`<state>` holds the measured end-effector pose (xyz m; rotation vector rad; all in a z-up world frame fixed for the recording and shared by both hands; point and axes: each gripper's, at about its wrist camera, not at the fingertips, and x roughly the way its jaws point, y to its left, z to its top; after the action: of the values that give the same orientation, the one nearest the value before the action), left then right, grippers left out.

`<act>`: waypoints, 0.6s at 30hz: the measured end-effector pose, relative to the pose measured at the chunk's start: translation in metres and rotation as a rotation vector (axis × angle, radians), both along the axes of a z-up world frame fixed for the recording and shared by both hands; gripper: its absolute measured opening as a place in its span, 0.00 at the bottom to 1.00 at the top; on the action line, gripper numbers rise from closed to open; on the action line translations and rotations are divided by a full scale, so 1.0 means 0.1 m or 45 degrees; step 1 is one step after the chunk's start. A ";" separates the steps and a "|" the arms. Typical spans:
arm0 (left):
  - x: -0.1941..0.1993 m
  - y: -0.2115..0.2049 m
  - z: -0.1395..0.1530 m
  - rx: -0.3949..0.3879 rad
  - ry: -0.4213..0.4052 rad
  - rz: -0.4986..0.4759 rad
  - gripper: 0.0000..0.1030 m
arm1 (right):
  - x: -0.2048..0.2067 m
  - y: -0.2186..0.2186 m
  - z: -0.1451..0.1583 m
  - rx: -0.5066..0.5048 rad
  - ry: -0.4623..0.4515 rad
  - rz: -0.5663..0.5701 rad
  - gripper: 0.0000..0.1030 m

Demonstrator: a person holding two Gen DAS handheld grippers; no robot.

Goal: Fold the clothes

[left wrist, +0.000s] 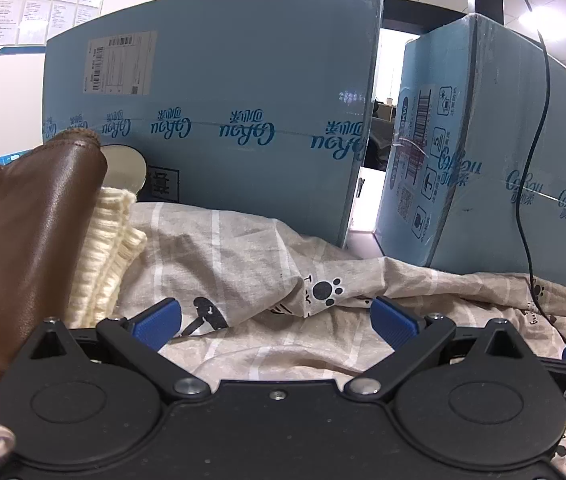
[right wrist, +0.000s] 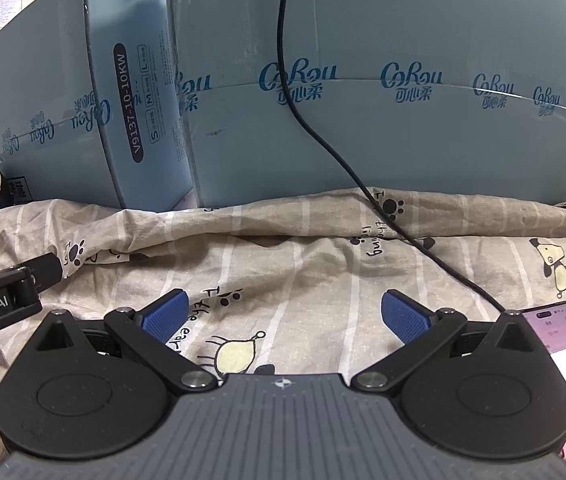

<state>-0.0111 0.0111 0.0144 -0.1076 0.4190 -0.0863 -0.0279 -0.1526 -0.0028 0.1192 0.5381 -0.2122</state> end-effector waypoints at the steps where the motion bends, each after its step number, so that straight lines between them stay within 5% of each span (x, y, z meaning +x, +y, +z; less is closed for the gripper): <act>1: -0.01 0.00 0.01 0.001 -0.004 -0.001 1.00 | -0.01 -0.01 0.02 -0.003 0.002 -0.003 1.00; 18: -0.36 0.00 0.15 -0.101 -0.116 -0.037 1.00 | -0.56 -0.05 0.32 0.023 -0.135 -0.020 1.00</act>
<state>-0.0475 0.0114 0.0295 -0.1751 0.3261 -0.1362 -0.0834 -0.1571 0.0289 0.1516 0.4335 -0.2148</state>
